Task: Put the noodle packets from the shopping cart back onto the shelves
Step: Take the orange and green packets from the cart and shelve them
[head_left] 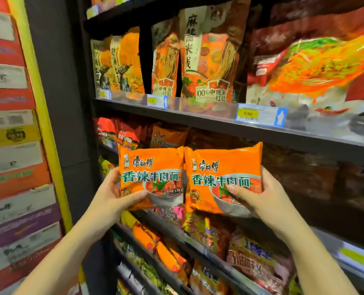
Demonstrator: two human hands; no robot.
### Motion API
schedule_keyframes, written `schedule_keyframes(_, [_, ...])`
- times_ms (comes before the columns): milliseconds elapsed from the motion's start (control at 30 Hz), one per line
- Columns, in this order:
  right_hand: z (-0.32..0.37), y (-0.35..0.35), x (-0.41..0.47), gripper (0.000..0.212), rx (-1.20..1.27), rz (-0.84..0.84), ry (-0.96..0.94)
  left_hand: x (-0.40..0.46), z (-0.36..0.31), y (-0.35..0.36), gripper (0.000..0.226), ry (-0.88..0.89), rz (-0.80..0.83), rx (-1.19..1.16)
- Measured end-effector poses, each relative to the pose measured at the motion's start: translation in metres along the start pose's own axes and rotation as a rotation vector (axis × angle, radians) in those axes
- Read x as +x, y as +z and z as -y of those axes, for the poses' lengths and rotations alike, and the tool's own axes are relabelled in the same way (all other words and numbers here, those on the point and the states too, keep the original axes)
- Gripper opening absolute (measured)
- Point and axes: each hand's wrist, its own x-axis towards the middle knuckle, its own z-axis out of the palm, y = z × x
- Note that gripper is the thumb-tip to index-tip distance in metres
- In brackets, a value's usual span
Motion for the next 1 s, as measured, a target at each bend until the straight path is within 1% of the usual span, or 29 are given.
schedule_keyframes(200, [0.018, 0.072, 0.033, 0.057, -0.052, -0.095, 0.014, 0.065, 0.007, -0.061, 0.064, 0.014, 0.113, -0.030])
schedule_keyframes(267, [0.022, 0.089, 0.042, 0.058, -0.070, -0.121, 0.017, 0.085, 0.010, -0.077, 0.065, 0.013, 0.144, -0.035])
schedule_keyframes(367, [0.023, 0.114, 0.053, 0.053, -0.076, -0.170, 0.014, 0.115, 0.018, -0.100, 0.066, 0.010, 0.211, -0.001])
schedule_keyframes(467, [0.021, 0.131, 0.059, 0.051, -0.090, -0.213, 0.020, 0.139, 0.028, -0.113, 0.067, 0.009, 0.238, 0.014])
schedule_keyframes(633, [0.015, 0.141, 0.071, 0.042, -0.115, -0.243, 0.034, 0.177, 0.047, -0.117, 0.064, -0.007, 0.264, 0.004])
schedule_keyframes(767, [0.014, 0.138, 0.083, 0.043, -0.104, -0.212, 0.055, 0.216, 0.057, -0.109, 0.066, 0.010, 0.243, 0.037])
schedule_keyframes(900, [0.008, 0.132, 0.099, 0.045, -0.102, -0.196, 0.064, 0.250, 0.062, -0.096, 0.064, -0.017, 0.292, 0.042])
schedule_keyframes(1000, [0.002, 0.129, 0.110, 0.048, -0.107, -0.185, 0.064, 0.270, 0.063, -0.084, 0.063, 0.015, 0.326, 0.054])
